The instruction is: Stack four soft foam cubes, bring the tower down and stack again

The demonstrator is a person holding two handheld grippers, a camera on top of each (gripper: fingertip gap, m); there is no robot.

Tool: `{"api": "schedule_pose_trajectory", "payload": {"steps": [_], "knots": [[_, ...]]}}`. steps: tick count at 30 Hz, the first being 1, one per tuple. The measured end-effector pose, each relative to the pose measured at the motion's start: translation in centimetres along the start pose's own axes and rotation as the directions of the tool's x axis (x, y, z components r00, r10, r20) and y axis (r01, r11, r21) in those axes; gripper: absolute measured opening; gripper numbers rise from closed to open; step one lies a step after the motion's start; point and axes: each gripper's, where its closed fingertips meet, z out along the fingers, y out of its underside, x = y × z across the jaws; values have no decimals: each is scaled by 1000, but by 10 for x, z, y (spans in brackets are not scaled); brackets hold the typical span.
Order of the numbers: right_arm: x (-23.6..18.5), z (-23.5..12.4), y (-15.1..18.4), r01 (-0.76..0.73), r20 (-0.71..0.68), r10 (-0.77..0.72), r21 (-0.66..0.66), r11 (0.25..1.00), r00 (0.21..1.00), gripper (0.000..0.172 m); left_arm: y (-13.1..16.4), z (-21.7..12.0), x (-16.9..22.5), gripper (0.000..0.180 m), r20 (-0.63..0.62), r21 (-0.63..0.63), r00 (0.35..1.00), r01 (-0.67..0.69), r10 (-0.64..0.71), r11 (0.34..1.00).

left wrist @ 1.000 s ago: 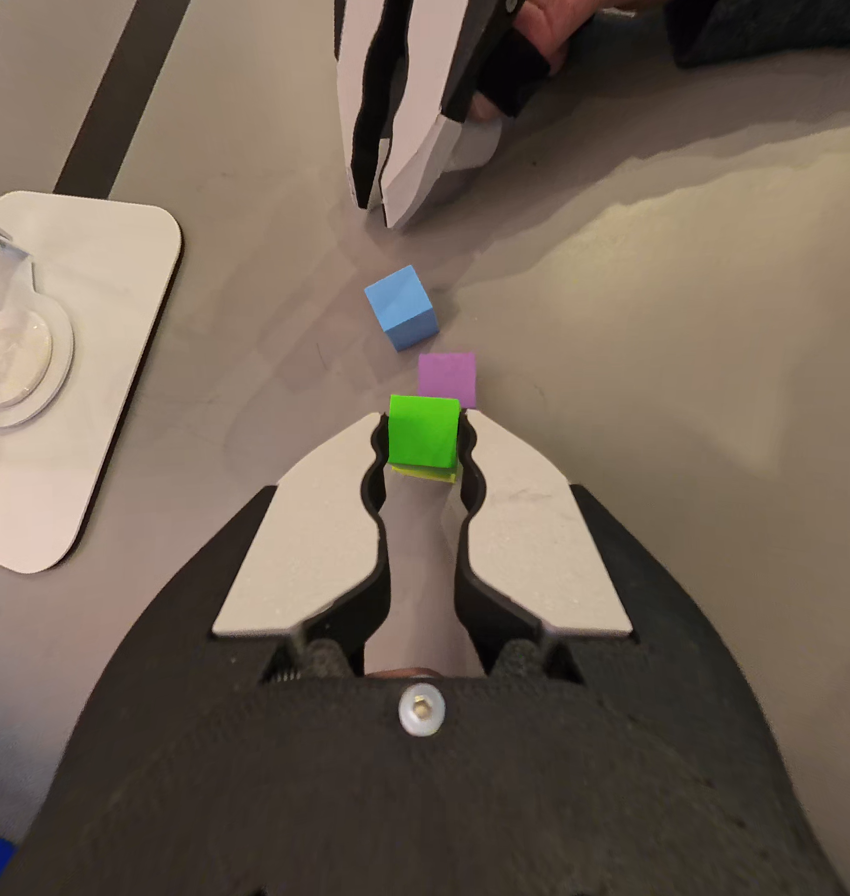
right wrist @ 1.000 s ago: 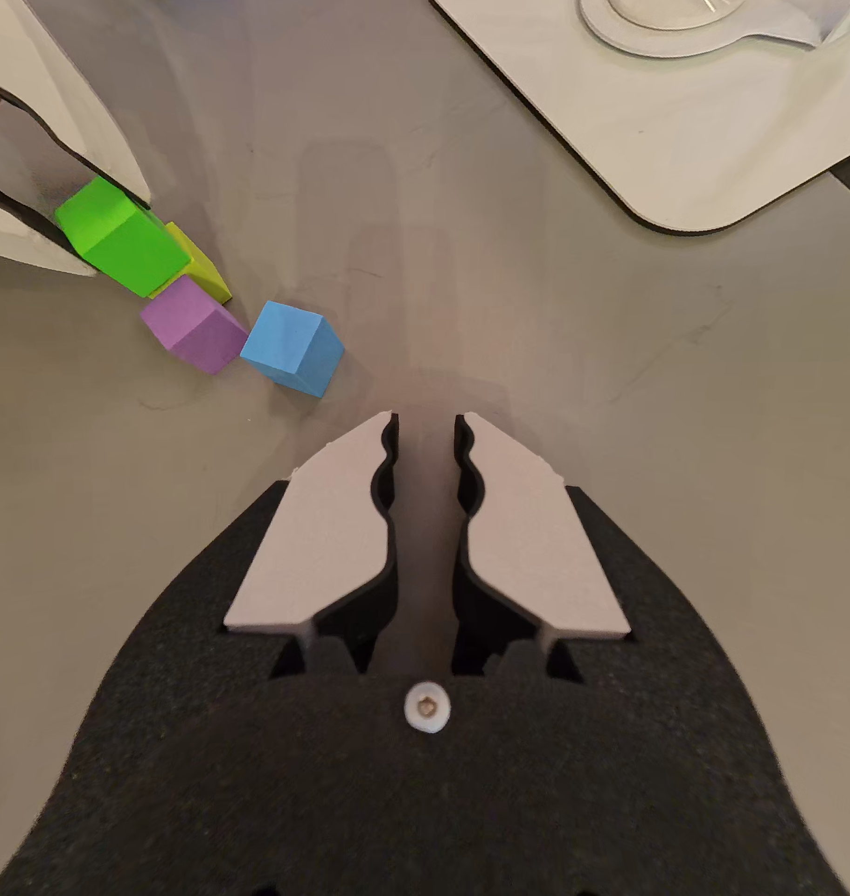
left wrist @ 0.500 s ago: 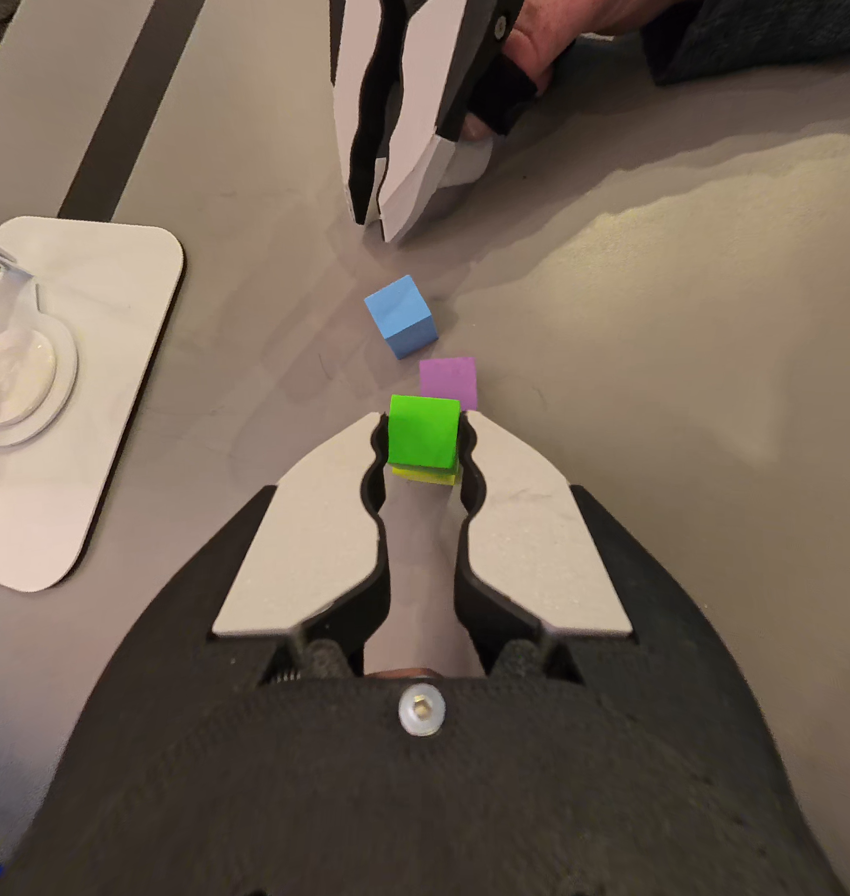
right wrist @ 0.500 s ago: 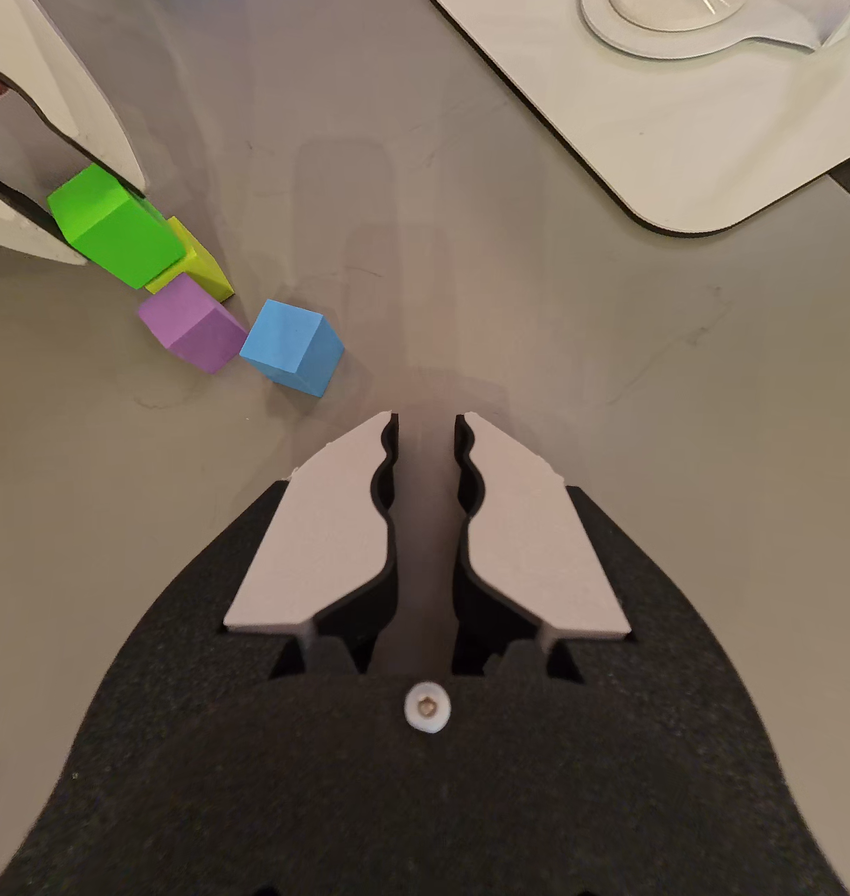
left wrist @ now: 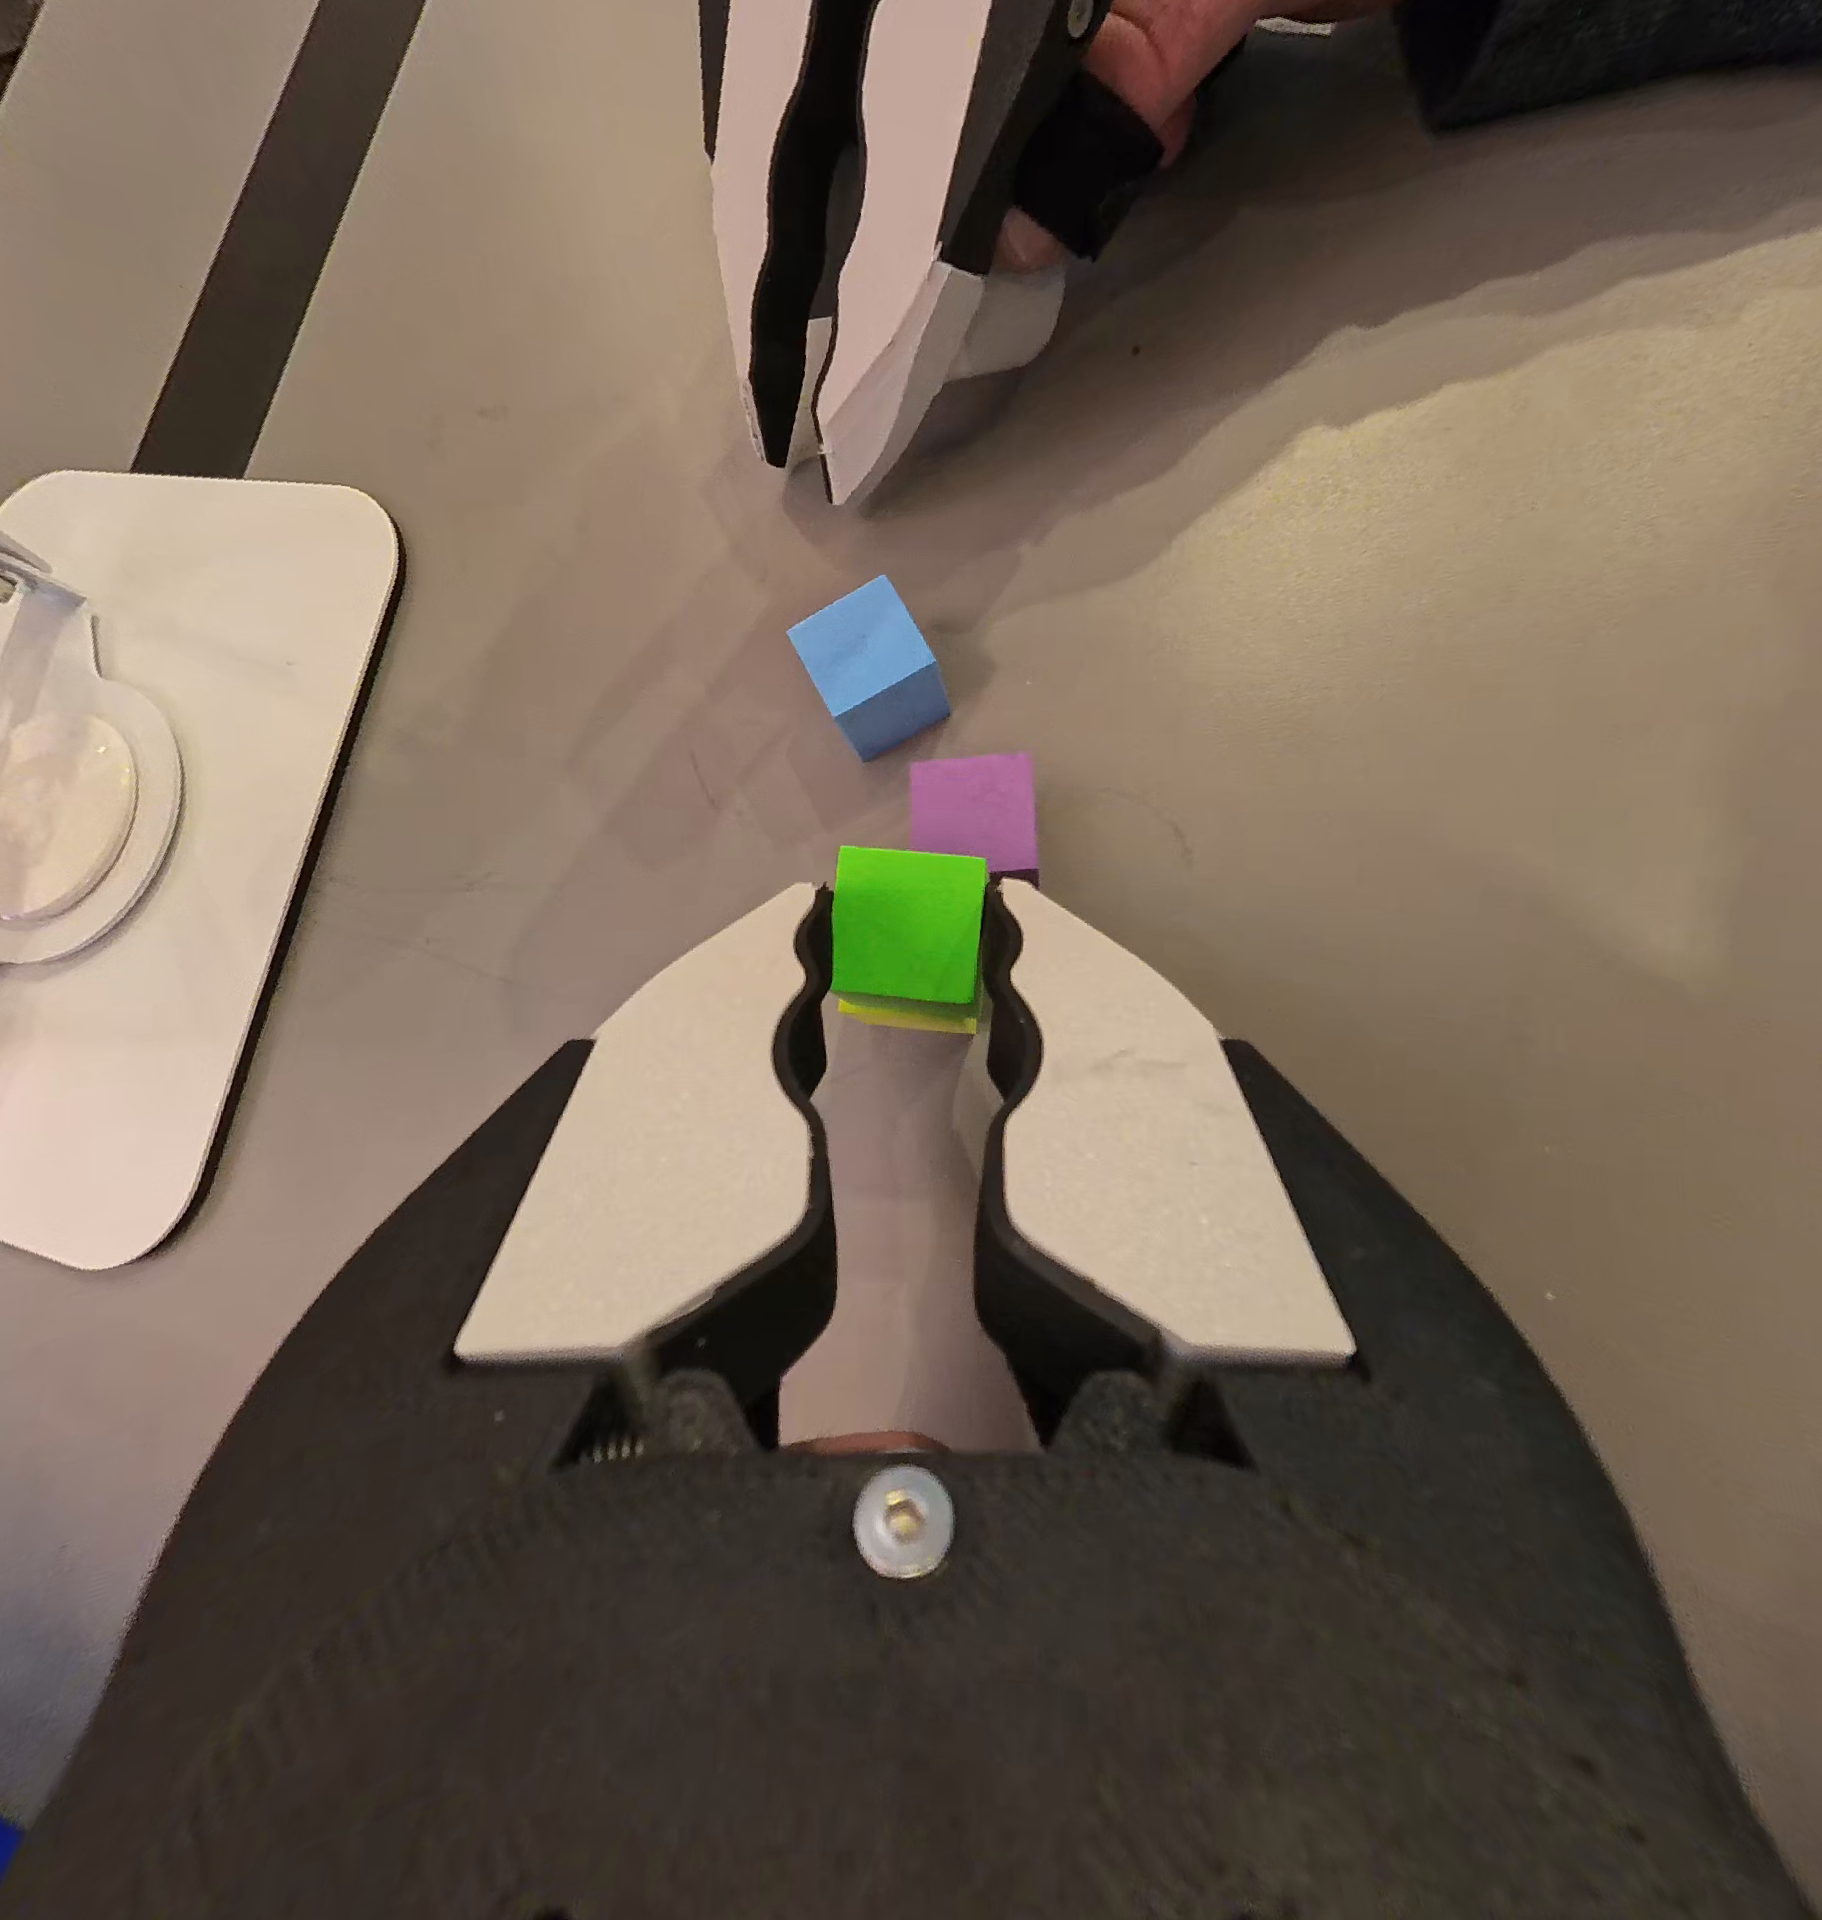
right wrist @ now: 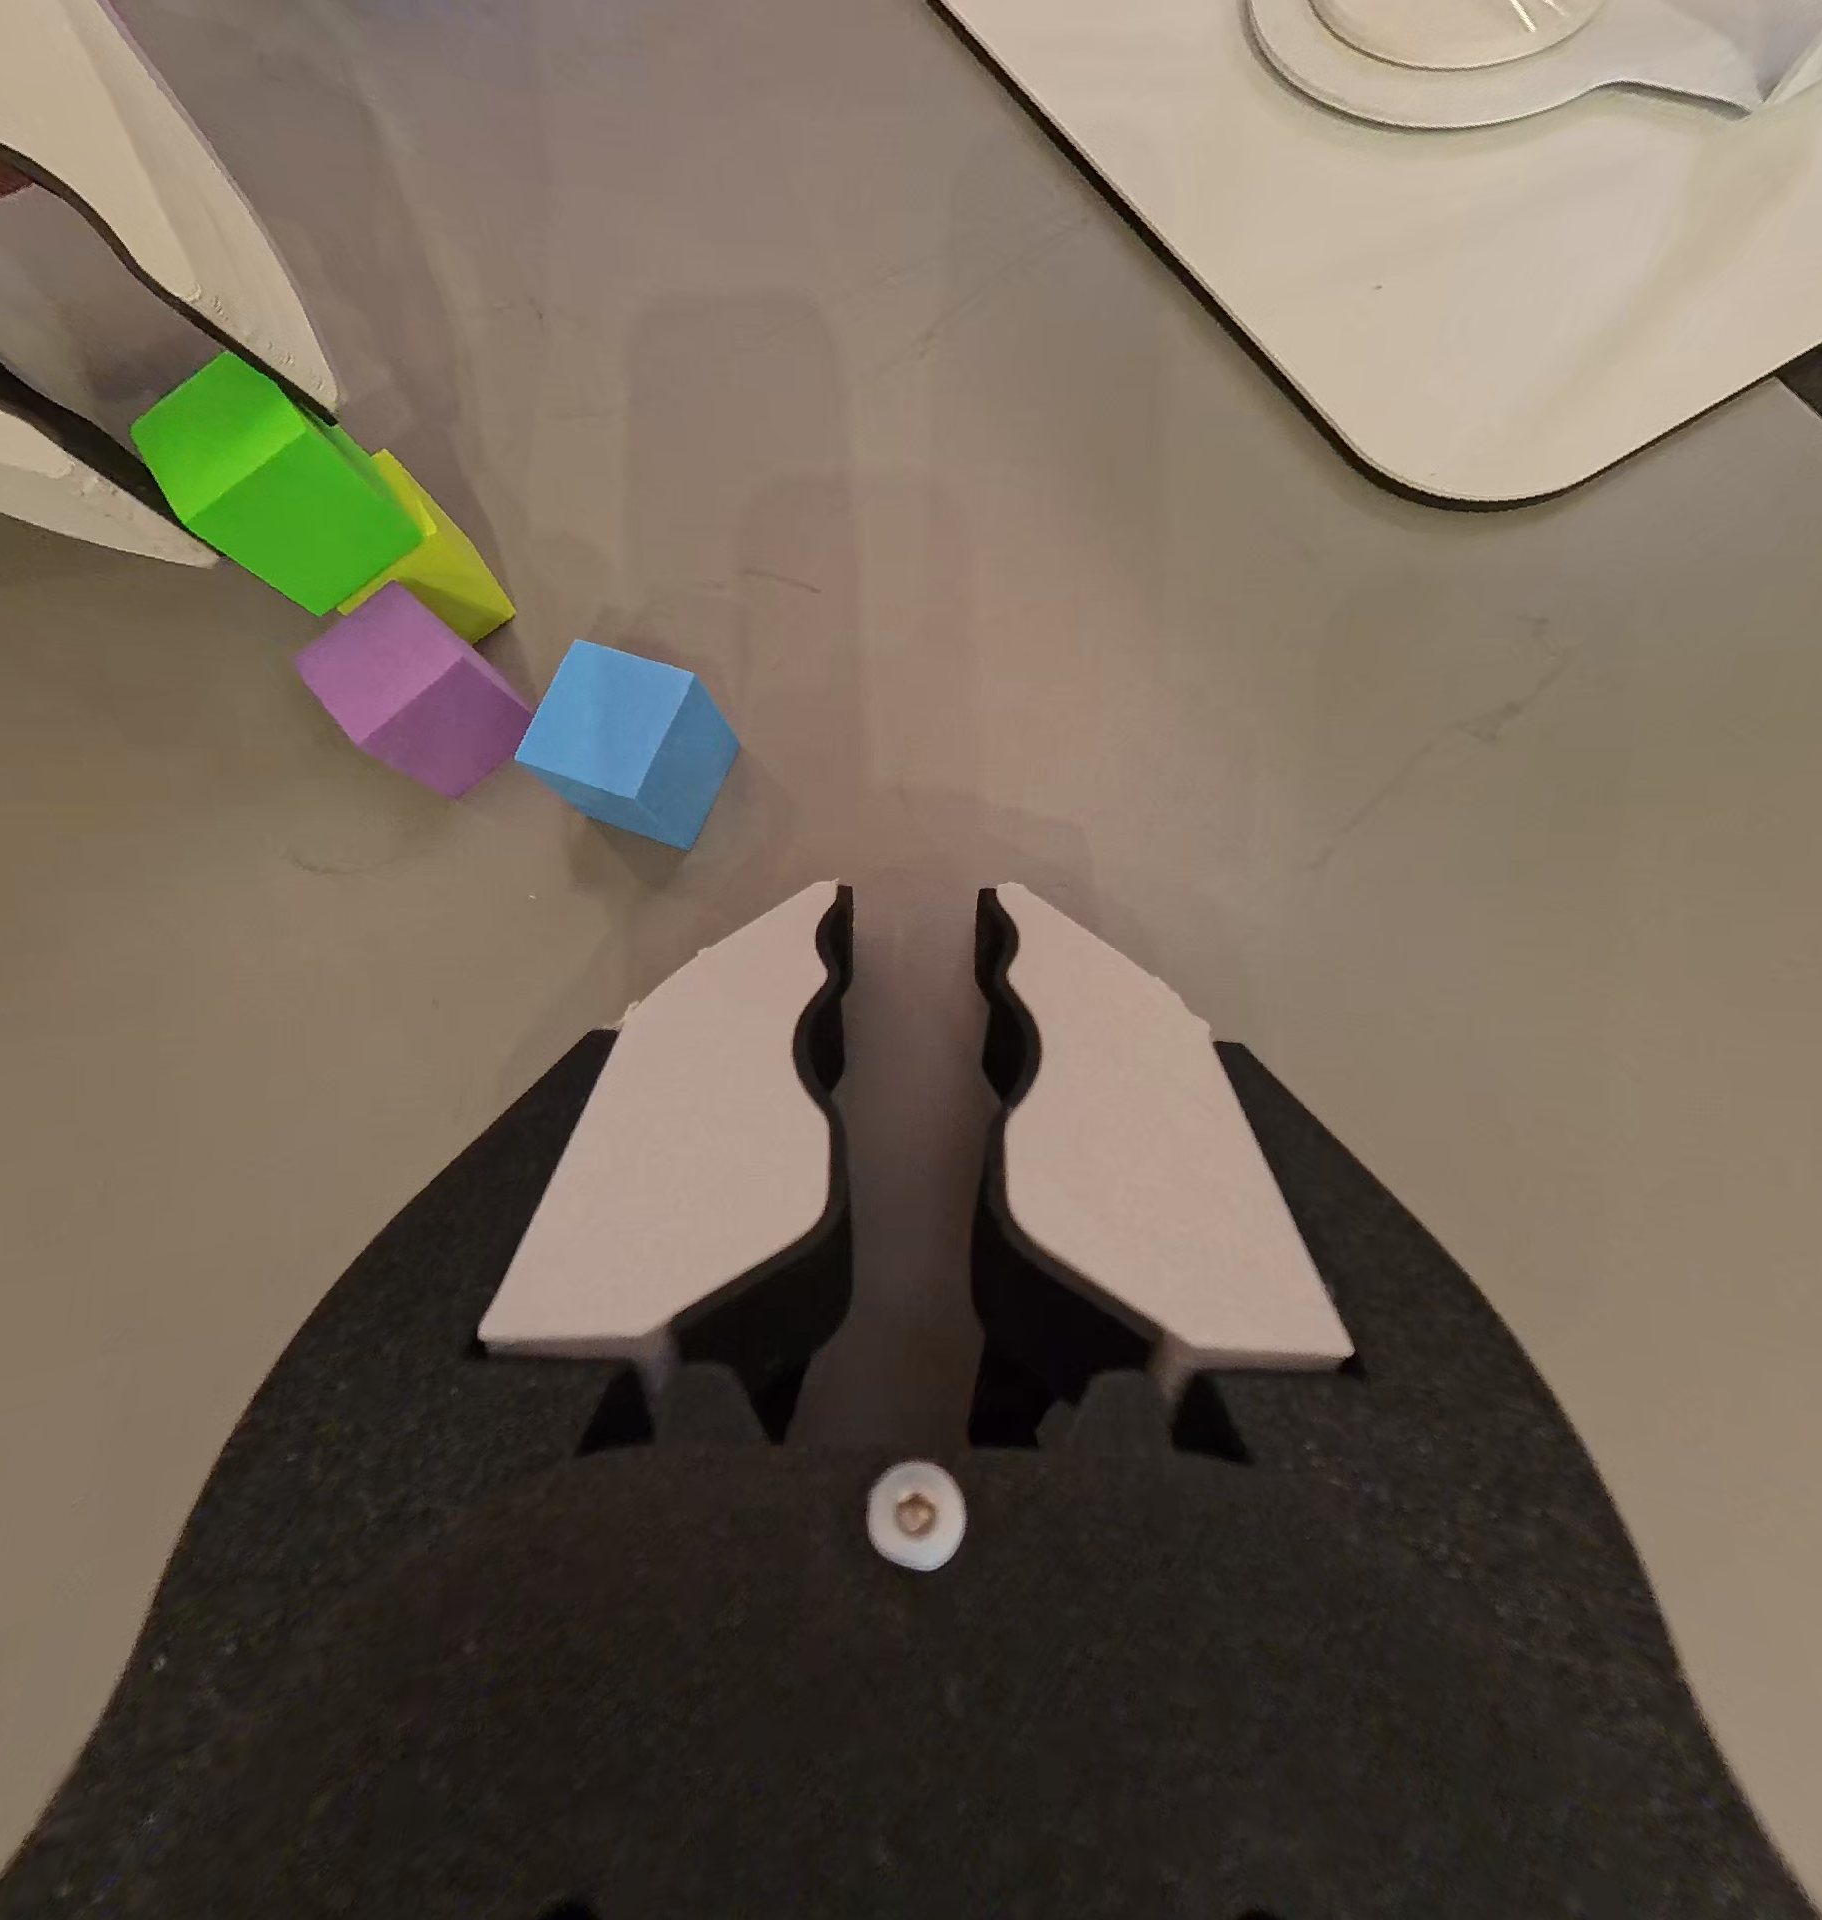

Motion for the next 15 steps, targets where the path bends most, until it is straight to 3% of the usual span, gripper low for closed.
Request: {"api": "schedule_pose_trajectory", "payload": {"steps": [15], "knots": [[0,1,0,3,-1,-3,-1,1000,1000,22,0,0,-2,27,7,-15,1000,-9,9,1000]]}}
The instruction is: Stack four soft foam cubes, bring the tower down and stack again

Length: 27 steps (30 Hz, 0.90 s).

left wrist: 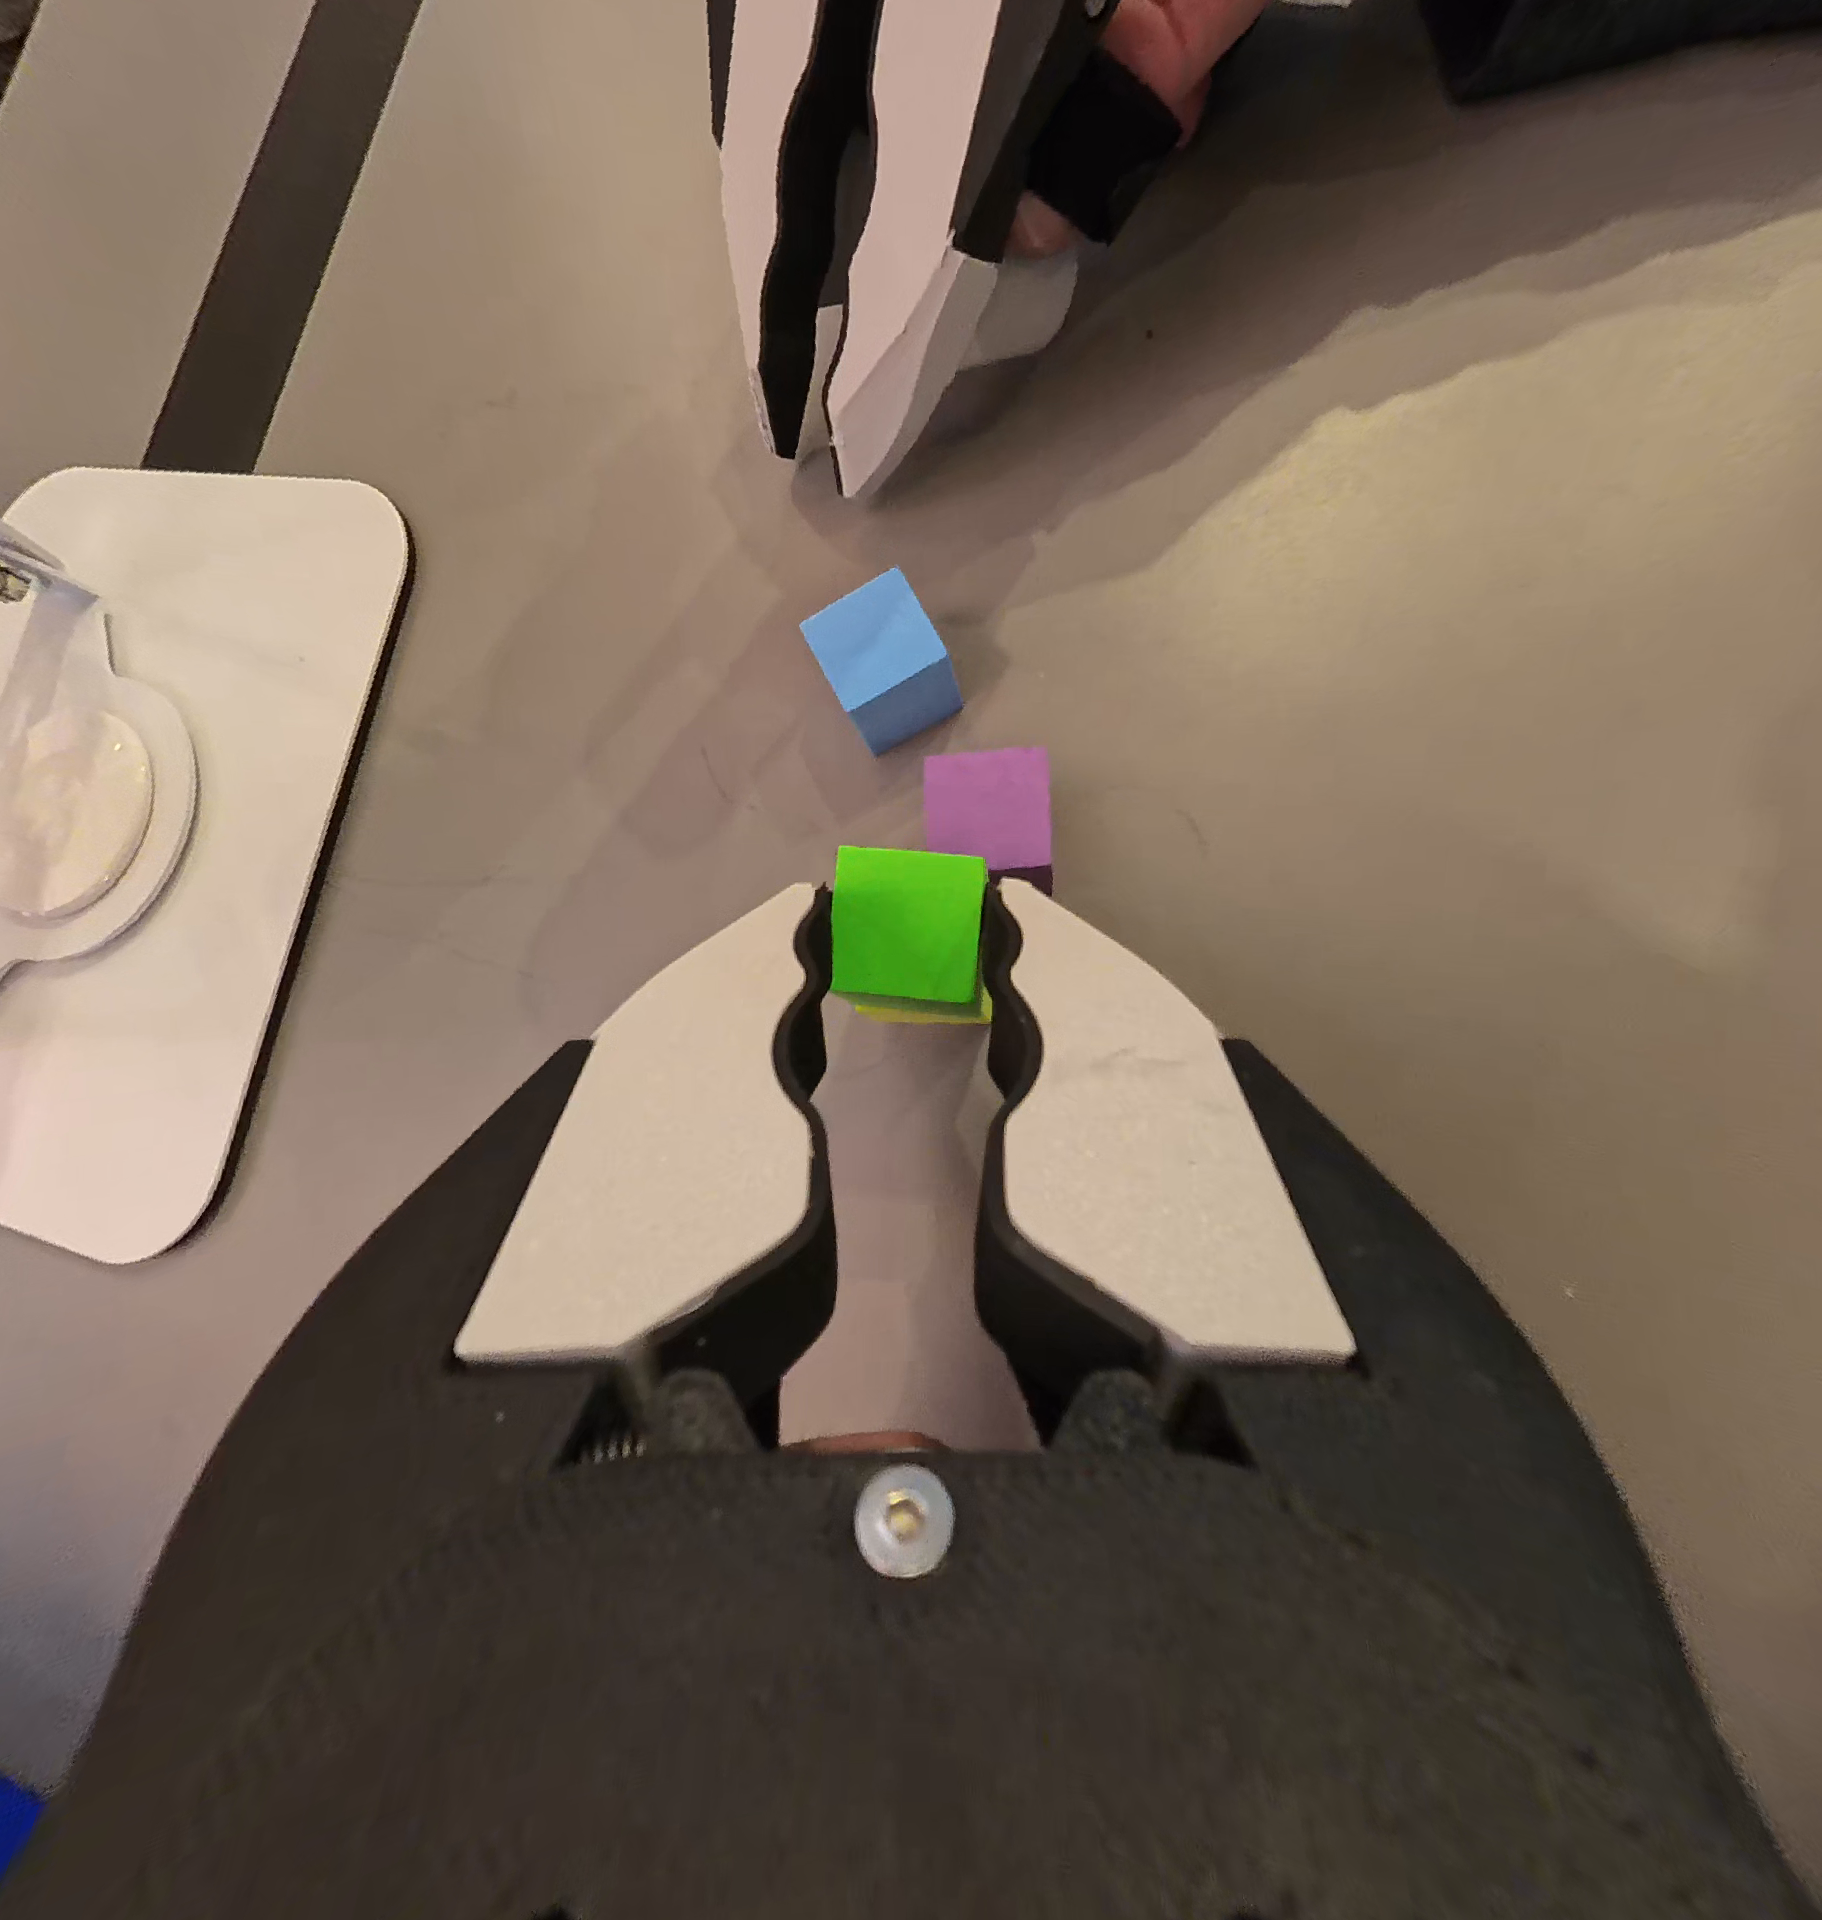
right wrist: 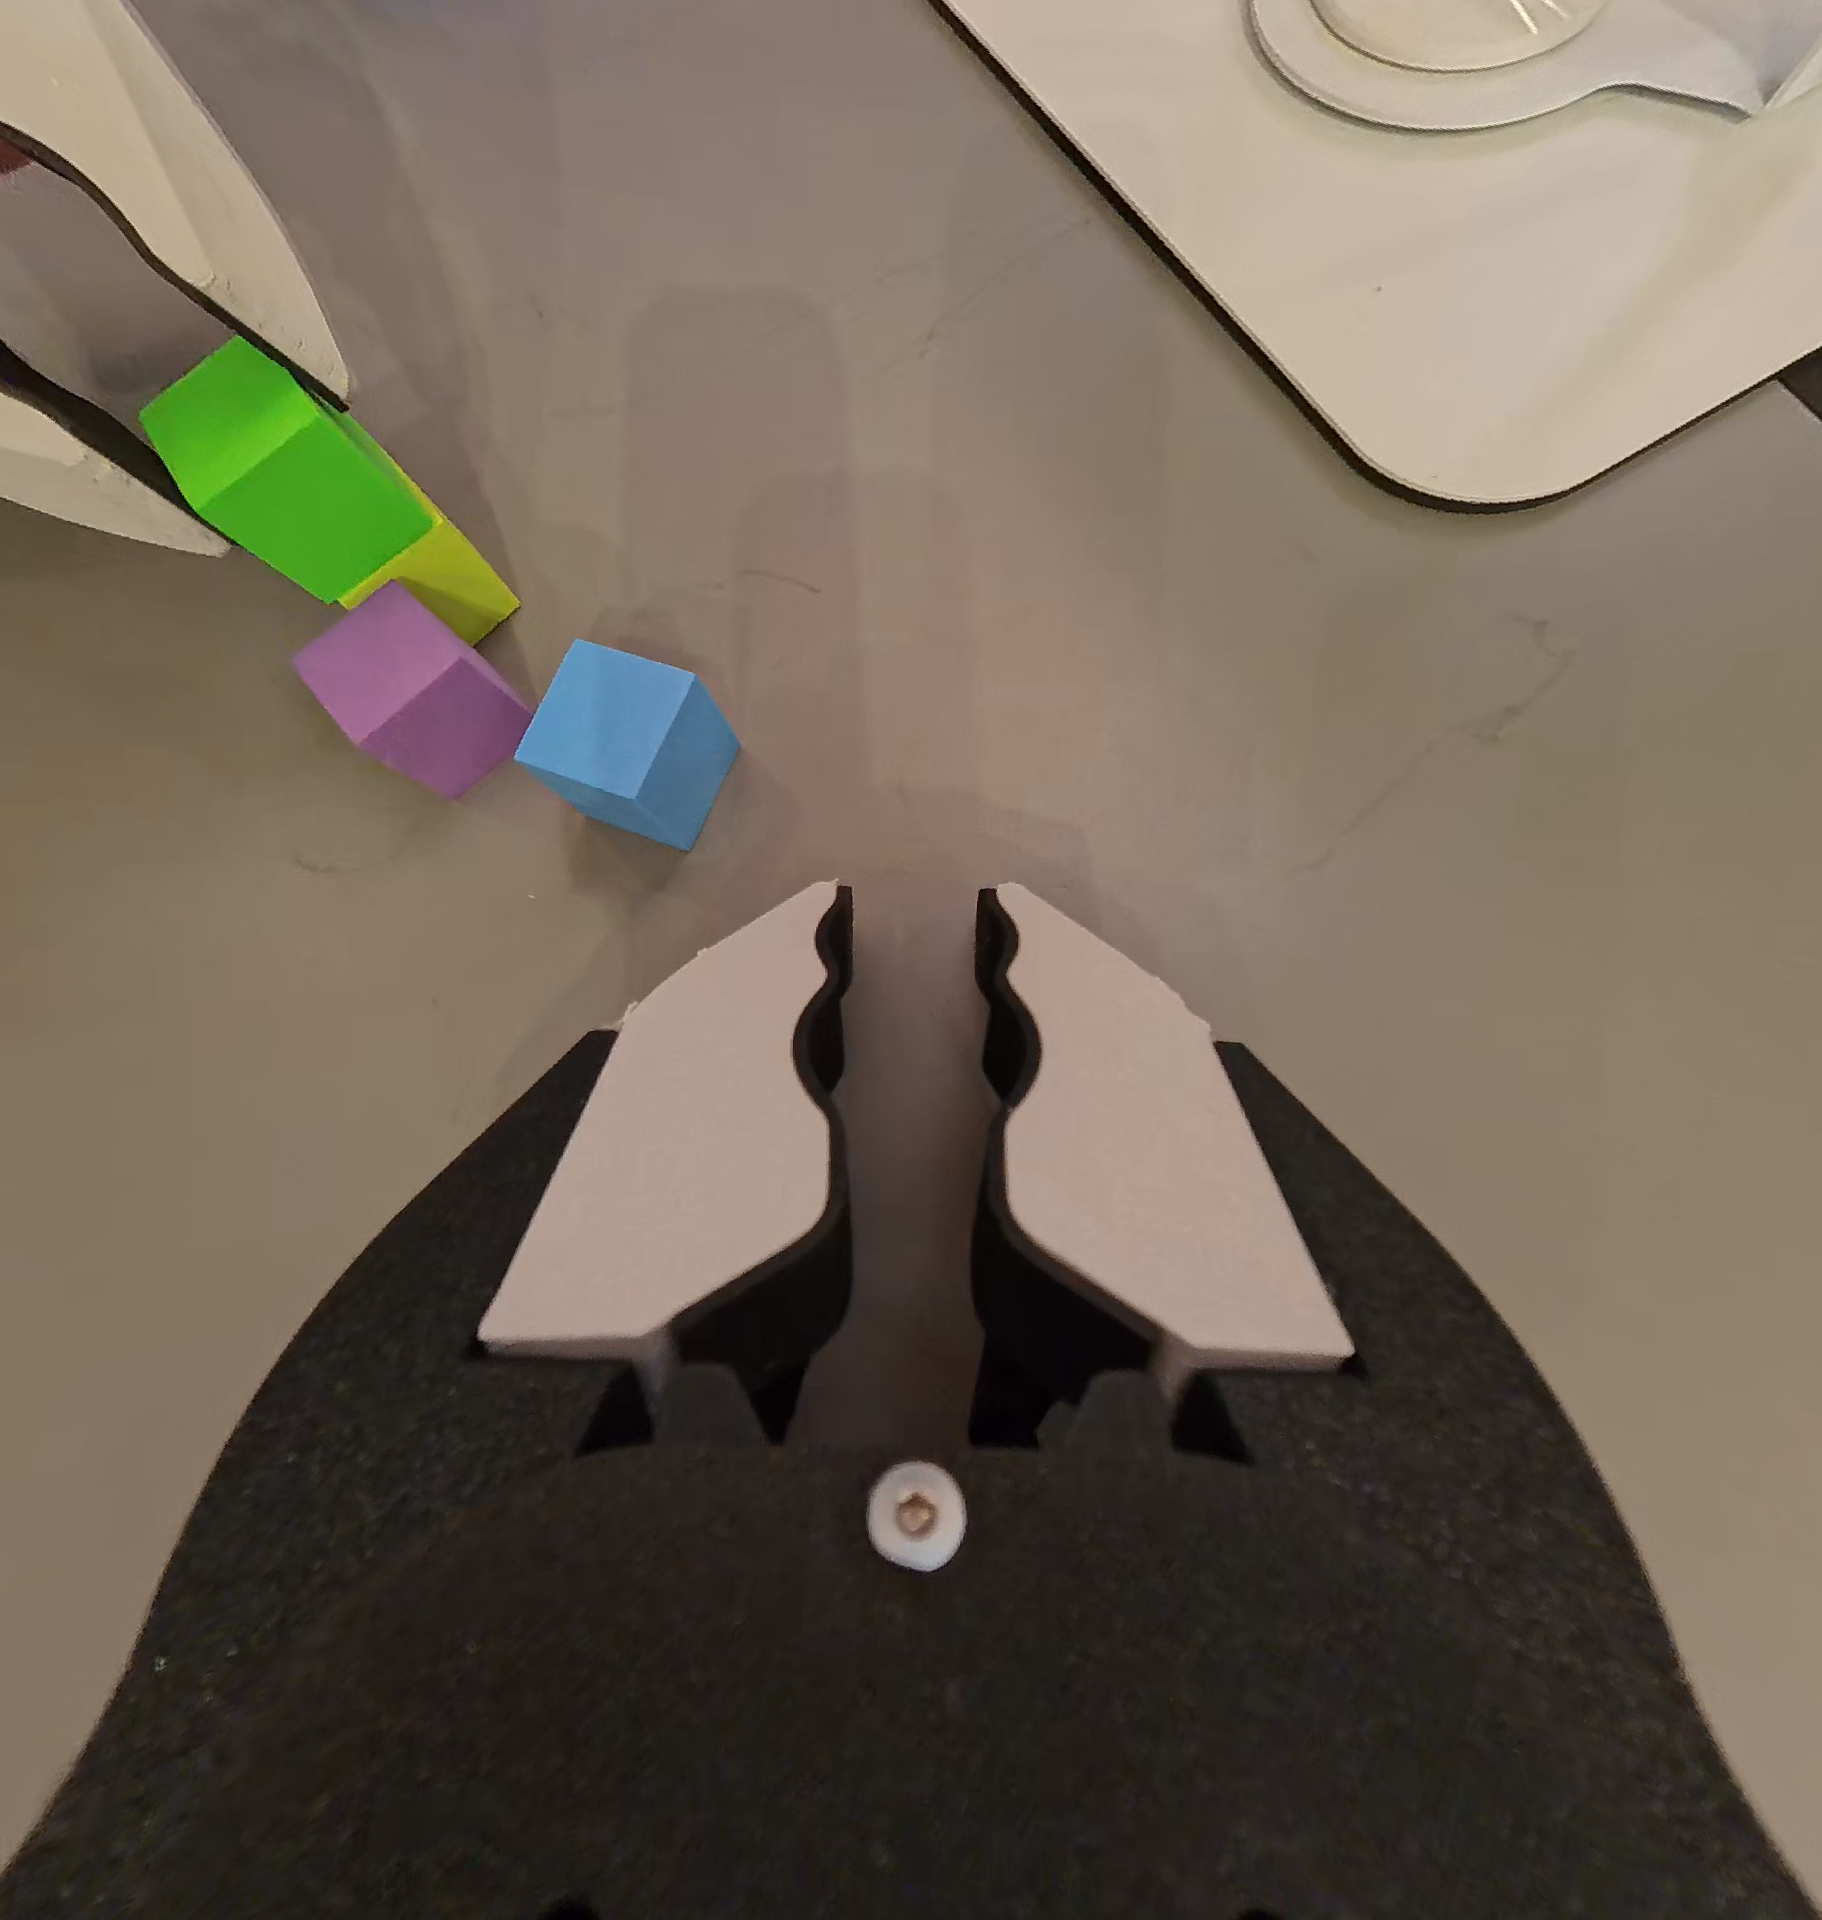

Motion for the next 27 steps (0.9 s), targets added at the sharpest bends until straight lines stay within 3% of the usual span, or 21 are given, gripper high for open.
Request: {"api": "schedule_pose_trajectory", "payload": {"steps": [6,9,16,20,27], "knots": [[-1,0,0,4,1,-4,0,1000,1000,24,2,2,-2,30,-20,16,999,43,-42,999],[-2,0,-1,7,14,-7,6,1000,1000,32,5,3,-2,46,-15,-1,999,45,-45,999],[-8,-14,-18,83,1,-83,120,989,997,35,6,-11,-8,56,-27,62,995,101,-99,993],[-40,-27,-40,266,28,-275,176,948,961,35,12,-16,-10,59,-58,80,989,139,-134,987],[-90,3,-42,519,119,-518,22,854,847,43,26,-9,-9,60,-83,65,985,155,-149,986]]}}
